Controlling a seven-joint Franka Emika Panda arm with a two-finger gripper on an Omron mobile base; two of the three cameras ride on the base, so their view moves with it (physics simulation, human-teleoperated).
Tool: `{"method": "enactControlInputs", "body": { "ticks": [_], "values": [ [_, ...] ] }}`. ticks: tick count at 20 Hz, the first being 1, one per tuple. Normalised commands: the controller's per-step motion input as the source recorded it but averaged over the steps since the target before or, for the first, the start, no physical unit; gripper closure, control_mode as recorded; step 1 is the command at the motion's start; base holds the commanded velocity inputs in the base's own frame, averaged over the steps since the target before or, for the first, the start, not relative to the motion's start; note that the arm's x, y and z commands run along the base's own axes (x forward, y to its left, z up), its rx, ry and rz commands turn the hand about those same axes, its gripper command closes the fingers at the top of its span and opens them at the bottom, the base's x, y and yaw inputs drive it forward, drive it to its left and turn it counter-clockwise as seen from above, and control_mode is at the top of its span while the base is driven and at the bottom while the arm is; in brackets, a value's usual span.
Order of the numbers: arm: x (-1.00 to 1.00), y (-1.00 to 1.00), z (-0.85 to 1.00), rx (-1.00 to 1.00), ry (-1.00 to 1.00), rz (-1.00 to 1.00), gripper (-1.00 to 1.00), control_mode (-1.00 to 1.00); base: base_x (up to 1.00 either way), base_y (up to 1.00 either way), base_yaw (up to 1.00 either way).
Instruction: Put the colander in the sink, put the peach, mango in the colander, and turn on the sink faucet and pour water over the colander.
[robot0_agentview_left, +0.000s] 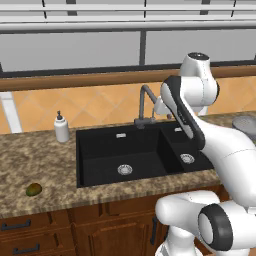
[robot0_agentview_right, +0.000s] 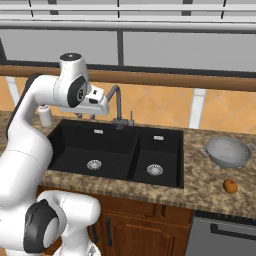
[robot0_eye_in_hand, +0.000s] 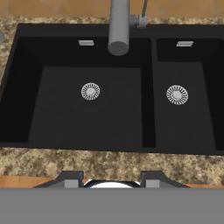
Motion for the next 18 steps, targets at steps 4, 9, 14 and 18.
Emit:
{"method": "enactControlInputs", "body": {
  "ticks": [4, 9, 14, 18],
  "values": [
    [0.00, -0.44, 0.00, 0.05, 0.00, -0.04, -1.00, -1.00, 0.00, 0.00, 0.00],
    [0.00, -0.99, -0.04, 0.15, 0.00, -0.17, -1.00, -1.00, 0.00, 0.00, 0.00],
    [-0.06, -1.00, -0.37, 0.02, 0.07, -0.33, -1.00, -1.00, 0.00, 0.00, 0.00],
    [-0.02, -1.00, -0.58, 0.00, 0.14, -0.44, -1.00, -1.00, 0.00, 0.00, 0.00]
  ]
}}
